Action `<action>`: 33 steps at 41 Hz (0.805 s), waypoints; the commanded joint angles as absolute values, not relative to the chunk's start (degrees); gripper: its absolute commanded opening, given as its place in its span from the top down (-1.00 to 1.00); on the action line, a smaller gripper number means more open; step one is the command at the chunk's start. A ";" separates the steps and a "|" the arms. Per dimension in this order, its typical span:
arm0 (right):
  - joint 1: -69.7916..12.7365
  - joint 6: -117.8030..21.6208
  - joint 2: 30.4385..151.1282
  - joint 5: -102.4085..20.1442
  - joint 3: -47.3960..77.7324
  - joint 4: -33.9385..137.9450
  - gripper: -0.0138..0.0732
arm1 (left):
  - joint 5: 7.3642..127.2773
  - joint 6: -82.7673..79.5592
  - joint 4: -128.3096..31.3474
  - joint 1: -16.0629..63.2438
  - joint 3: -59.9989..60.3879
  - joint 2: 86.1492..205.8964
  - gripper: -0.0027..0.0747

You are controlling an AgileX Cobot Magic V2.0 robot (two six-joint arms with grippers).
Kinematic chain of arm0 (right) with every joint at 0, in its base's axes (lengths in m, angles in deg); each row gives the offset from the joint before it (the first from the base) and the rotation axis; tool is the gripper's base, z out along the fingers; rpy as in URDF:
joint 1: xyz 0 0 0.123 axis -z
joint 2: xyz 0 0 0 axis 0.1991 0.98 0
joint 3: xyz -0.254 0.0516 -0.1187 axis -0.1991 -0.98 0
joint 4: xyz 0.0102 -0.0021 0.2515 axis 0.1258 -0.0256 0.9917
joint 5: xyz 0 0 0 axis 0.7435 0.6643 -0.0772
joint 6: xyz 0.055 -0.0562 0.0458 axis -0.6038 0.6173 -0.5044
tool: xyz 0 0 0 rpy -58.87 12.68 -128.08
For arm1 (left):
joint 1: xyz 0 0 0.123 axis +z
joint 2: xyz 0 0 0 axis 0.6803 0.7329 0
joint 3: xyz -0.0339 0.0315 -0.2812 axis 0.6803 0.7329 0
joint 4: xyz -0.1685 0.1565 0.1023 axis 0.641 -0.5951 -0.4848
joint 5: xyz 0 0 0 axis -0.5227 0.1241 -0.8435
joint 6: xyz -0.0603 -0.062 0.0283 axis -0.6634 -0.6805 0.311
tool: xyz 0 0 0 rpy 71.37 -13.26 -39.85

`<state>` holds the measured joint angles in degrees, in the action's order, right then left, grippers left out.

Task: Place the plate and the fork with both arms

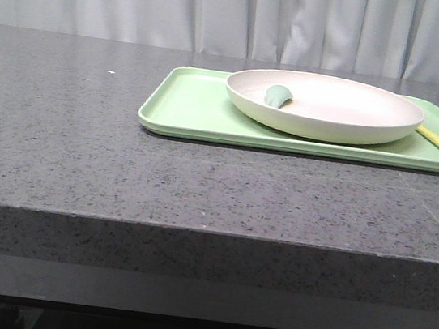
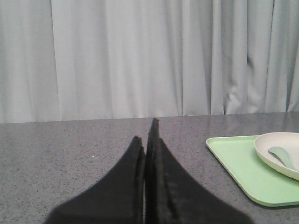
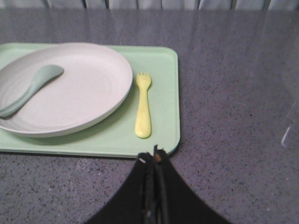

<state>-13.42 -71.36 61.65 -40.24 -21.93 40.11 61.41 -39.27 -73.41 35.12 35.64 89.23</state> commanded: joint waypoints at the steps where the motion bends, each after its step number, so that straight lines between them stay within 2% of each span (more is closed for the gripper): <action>1: -13.02 -70.86 55.87 -46.62 -23.49 39.88 0.95 | 65.67 -39.68 -73.45 34.66 34.18 90.01 0.98; 10: -13.02 -70.86 48.63 -46.62 -25.70 39.88 0.95 | 65.67 -39.68 -73.45 34.66 34.18 90.01 0.98; 33: -13.02 -70.86 48.17 -46.64 -25.70 39.88 0.95 | 65.67 -39.68 -73.35 34.66 34.18 90.01 0.98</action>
<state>-13.42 -71.31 47.76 -41.49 -27.30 40.11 61.41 -39.27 -73.41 35.12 35.64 89.23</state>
